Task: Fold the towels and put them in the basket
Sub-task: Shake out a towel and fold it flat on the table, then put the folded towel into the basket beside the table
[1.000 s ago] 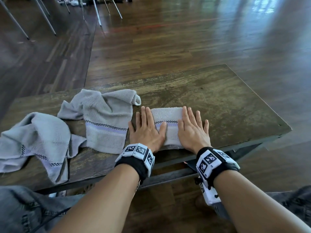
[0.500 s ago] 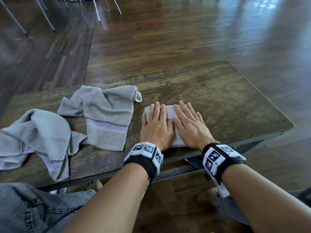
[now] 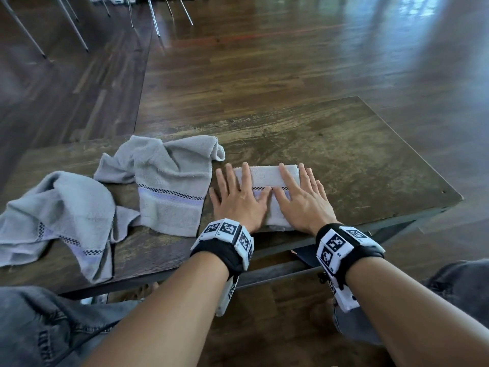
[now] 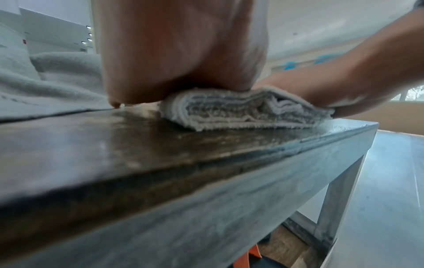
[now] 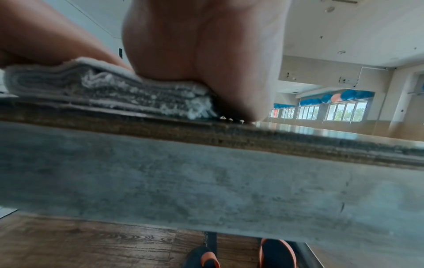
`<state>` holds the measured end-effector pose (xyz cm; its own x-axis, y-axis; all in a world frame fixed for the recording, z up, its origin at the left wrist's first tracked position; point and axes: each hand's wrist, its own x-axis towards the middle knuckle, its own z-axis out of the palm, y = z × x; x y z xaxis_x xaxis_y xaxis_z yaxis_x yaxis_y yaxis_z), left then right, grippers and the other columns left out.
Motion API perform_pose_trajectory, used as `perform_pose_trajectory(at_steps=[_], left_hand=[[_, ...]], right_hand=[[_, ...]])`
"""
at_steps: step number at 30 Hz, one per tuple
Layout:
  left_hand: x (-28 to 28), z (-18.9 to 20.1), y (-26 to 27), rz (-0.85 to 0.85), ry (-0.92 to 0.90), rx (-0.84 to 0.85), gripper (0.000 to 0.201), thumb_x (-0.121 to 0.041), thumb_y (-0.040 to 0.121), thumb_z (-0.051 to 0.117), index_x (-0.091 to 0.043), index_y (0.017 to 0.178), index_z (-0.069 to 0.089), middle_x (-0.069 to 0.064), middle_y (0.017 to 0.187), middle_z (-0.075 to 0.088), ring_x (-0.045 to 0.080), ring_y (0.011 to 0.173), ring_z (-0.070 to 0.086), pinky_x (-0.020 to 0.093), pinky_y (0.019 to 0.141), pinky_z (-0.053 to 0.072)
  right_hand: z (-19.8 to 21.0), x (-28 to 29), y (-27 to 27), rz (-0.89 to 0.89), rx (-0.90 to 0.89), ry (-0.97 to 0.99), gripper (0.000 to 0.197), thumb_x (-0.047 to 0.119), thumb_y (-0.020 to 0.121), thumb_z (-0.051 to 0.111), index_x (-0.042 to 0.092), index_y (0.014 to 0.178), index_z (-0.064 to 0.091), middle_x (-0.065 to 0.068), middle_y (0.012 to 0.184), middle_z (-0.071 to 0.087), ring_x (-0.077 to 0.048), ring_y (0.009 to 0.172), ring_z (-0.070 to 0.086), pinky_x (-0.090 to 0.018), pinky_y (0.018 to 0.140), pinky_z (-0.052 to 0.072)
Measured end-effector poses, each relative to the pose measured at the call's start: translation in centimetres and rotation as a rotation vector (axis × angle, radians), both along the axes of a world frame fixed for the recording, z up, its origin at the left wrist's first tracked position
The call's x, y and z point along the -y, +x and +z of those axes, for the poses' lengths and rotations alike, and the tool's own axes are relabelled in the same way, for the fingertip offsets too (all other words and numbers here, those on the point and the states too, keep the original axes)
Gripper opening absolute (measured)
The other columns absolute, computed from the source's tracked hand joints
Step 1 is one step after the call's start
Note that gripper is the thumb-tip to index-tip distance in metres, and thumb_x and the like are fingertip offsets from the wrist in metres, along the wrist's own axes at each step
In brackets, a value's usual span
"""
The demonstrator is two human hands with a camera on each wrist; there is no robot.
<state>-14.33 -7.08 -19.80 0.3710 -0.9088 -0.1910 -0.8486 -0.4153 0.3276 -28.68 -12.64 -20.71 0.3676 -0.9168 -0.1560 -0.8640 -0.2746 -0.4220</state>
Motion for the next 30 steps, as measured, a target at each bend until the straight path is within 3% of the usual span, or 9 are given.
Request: perform_pose_trajectory(at_steps=[3, 5, 8, 13, 17, 21, 24, 27, 30], left_hand=[[-0.3, 1.0, -0.3, 0.152, 0.035, -0.001, 0.101, -0.078, 0.090, 0.027, -0.013, 0.158, -0.007, 0.015, 0.166, -0.003, 0.032, 0.153, -0.004, 0.048, 0.124, 0.004], [-0.5, 1.7, -0.7, 0.228, 0.030, 0.043, 0.102, -0.075, 0.089, 0.036, -0.002, 0.156, 0.013, 0.018, 0.164, 0.015, 0.034, 0.151, 0.013, 0.047, 0.122, 0.016], [-0.4, 2.9, -1.0, 0.253, -0.010, 0.074, 0.084, -0.068, 0.085, 0.052, -0.005, 0.139, 0.043, 0.016, 0.146, 0.040, 0.033, 0.136, 0.036, 0.045, 0.112, 0.032], [0.0, 5.5, -0.1, 0.234, 0.048, -0.059, 0.055, -0.040, 0.082, 0.070, -0.010, 0.125, 0.055, 0.013, 0.128, 0.056, 0.031, 0.120, 0.052, 0.041, 0.092, 0.049], [-0.3, 8.0, 0.8, 0.153, -0.056, -0.263, 0.023, -0.027, 0.082, 0.066, -0.011, 0.094, 0.057, 0.003, 0.092, 0.061, 0.020, 0.080, 0.059, 0.029, 0.059, 0.041], [-1.6, 12.2, 2.6, 0.145, -0.220, -0.479, 0.026, -0.028, 0.075, 0.071, -0.007, 0.091, 0.066, 0.003, 0.080, 0.067, 0.019, 0.073, 0.065, 0.028, 0.057, 0.046], [-3.4, 15.3, 4.8, 0.168, -0.320, -0.549, 0.018, -0.024, 0.069, 0.075, -0.010, 0.072, 0.066, -0.003, 0.060, 0.062, 0.012, 0.053, 0.061, 0.024, 0.048, 0.044], [-5.7, 18.2, 7.3, 0.211, -0.404, -0.635, 0.023, -0.016, 0.069, 0.079, -0.001, 0.085, 0.073, 0.003, 0.074, 0.073, 0.018, 0.066, 0.071, 0.031, 0.060, 0.056], [-8.7, 20.5, 10.1, 0.239, -0.486, -0.690, 0.029, -0.015, 0.070, 0.082, -0.003, 0.095, 0.075, 0.011, 0.093, 0.078, 0.026, 0.085, 0.075, 0.046, 0.082, 0.061]], right_hand=[[0.4, -0.2, 0.1, -0.002, -0.016, 0.017, 0.063, 0.059, 0.101, 0.022, 0.047, 0.157, -0.003, -0.004, 0.169, -0.011, -0.018, 0.155, -0.013, -0.040, 0.126, -0.005], [0.4, -0.6, 0.1, -0.005, -0.023, 0.020, 0.064, 0.059, 0.101, 0.022, 0.047, 0.157, -0.005, -0.005, 0.169, -0.012, -0.019, 0.155, -0.013, -0.040, 0.126, -0.005], [0.5, -1.5, -0.1, -0.012, -0.023, 0.021, 0.067, 0.058, 0.101, 0.022, 0.043, 0.158, -0.009, -0.007, 0.169, -0.013, -0.020, 0.155, -0.013, -0.041, 0.125, -0.006], [2.3, -2.3, 0.6, -0.117, 0.112, 0.109, 0.079, 0.053, 0.102, 0.028, 0.020, 0.160, -0.014, -0.007, 0.170, 0.000, -0.022, 0.156, -0.004, -0.045, 0.126, 0.000], [5.0, -2.6, 1.6, -0.203, 0.334, 0.132, 0.068, 0.053, 0.100, 0.030, 0.022, 0.155, 0.005, -0.018, 0.155, 0.038, -0.038, 0.142, 0.034, -0.053, 0.115, 0.028], [7.4, -3.3, 2.8, -0.188, 0.496, 0.220, 0.063, 0.067, 0.095, 0.025, 0.038, 0.148, 0.007, -0.021, 0.142, 0.051, -0.038, 0.124, 0.052, -0.054, 0.107, 0.038], [9.2, -3.5, 4.6, -0.146, 0.695, 0.321, 0.060, 0.068, 0.097, 0.025, 0.038, 0.146, 0.011, -0.017, 0.140, 0.048, -0.030, 0.122, 0.054, -0.048, 0.103, 0.044], [10.7, -3.8, 6.9, -0.109, 0.843, 0.396, 0.052, 0.065, 0.099, 0.034, 0.031, 0.136, 0.019, 0.000, 0.118, 0.054, -0.013, 0.096, 0.059, -0.031, 0.072, 0.048], [11.9, -4.6, 10.2, -0.026, 0.944, 0.488, 0.062, 0.066, 0.094, 0.046, 0.031, 0.138, 0.020, 0.004, 0.121, 0.055, -0.008, 0.101, 0.064, -0.025, 0.070, 0.052]])
